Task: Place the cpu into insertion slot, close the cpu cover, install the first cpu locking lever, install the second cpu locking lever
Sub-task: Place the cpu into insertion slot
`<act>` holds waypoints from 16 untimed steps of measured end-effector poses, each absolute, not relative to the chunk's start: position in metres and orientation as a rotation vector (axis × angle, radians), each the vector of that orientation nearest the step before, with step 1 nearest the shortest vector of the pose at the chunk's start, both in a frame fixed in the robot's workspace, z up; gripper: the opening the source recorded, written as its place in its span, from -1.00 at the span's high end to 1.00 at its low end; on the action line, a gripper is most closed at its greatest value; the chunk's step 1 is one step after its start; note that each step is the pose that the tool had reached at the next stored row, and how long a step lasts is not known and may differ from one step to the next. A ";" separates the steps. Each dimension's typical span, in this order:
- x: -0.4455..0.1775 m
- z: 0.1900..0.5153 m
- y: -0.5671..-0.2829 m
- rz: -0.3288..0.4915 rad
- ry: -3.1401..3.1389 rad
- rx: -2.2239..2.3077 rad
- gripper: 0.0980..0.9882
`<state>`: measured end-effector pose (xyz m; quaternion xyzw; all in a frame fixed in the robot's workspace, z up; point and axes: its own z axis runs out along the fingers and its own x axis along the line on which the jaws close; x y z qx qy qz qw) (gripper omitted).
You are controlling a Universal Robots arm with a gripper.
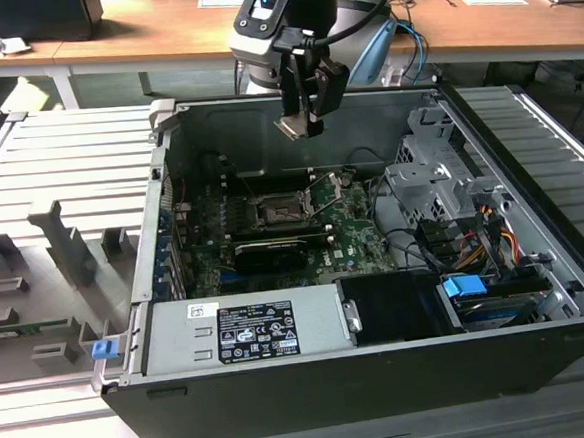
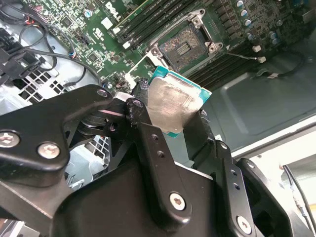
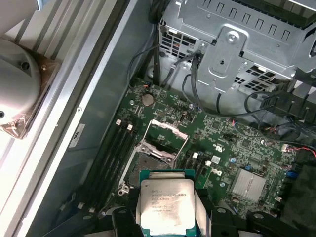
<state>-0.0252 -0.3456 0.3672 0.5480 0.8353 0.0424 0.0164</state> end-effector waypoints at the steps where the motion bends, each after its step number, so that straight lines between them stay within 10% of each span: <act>1: -0.025 0.367 -0.346 0.132 2.594 1.709 0.03; 16: -0.025 0.366 -0.346 0.130 2.535 1.790 0.03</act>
